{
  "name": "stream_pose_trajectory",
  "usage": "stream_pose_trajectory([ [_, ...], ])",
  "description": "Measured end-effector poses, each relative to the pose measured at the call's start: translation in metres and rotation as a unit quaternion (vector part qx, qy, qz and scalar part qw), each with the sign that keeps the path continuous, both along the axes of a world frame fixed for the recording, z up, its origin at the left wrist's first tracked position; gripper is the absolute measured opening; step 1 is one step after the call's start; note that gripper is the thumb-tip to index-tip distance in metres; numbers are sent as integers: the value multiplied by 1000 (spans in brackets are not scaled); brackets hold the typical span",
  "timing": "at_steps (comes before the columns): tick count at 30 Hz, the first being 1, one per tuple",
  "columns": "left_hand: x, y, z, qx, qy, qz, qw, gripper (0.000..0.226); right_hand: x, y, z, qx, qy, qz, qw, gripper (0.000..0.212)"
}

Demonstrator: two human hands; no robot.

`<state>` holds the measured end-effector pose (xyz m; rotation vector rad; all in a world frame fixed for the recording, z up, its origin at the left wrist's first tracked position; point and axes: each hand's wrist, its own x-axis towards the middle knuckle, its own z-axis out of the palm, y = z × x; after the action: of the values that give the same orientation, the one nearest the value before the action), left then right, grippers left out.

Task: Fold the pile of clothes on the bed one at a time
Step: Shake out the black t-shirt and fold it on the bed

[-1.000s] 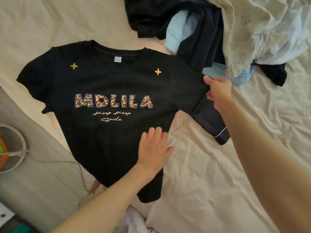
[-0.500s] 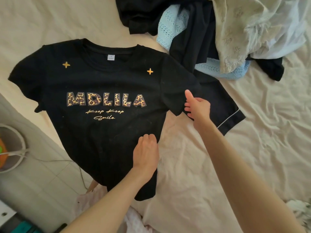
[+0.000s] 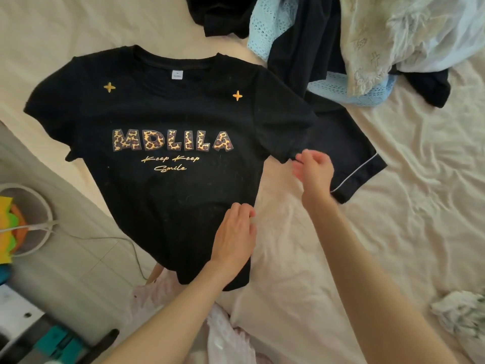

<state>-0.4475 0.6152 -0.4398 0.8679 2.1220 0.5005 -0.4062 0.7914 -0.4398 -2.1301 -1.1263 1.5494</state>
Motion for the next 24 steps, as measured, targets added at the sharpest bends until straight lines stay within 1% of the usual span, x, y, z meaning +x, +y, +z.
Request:
stream_pose_trajectory([
  [2,-5,-22,5,21,2,0,1000,14,15,-42,4,-2,-37,69,997,12],
  [4,-17,-48,8,30,22,15,999,16,25,-86,7,-18,-62,139,988,13],
  [7,-49,-87,8,26,63,72,995,18,29,-138,7,-34,-88,227,969,13],
  [9,-81,-107,3,13,71,158,985,21,26,-158,6,-17,-111,272,956,24],
  [11,-119,-119,-5,-16,67,271,960,27,18,-167,2,8,-145,287,947,33],
  [12,-139,-125,-10,-33,65,319,945,32,12,-170,0,17,-163,285,944,35],
  [13,-157,-127,-16,-42,50,355,933,37,7,-171,-2,23,-180,279,943,35],
  [14,-172,-126,-22,-41,16,380,924,42,5,-168,-5,25,-196,269,943,35],
  [15,-186,-126,-27,-34,-28,399,916,45,3,-167,-7,22,-210,260,942,37],
  [17,-210,-126,-35,-16,-105,412,905,45,-1,-166,-11,9,-236,246,940,38],
  [21,-230,-132,-41,2,-238,383,893,31,-2,-166,-10,19,-228,209,951,34],
  [23,-226,-140,-40,6,-284,349,893,26,-2,-168,-3,22,-198,175,964,23],
  [24,-223,-146,-39,3,-292,333,896,29,0,-170,2,20,-177,155,972,17],
])
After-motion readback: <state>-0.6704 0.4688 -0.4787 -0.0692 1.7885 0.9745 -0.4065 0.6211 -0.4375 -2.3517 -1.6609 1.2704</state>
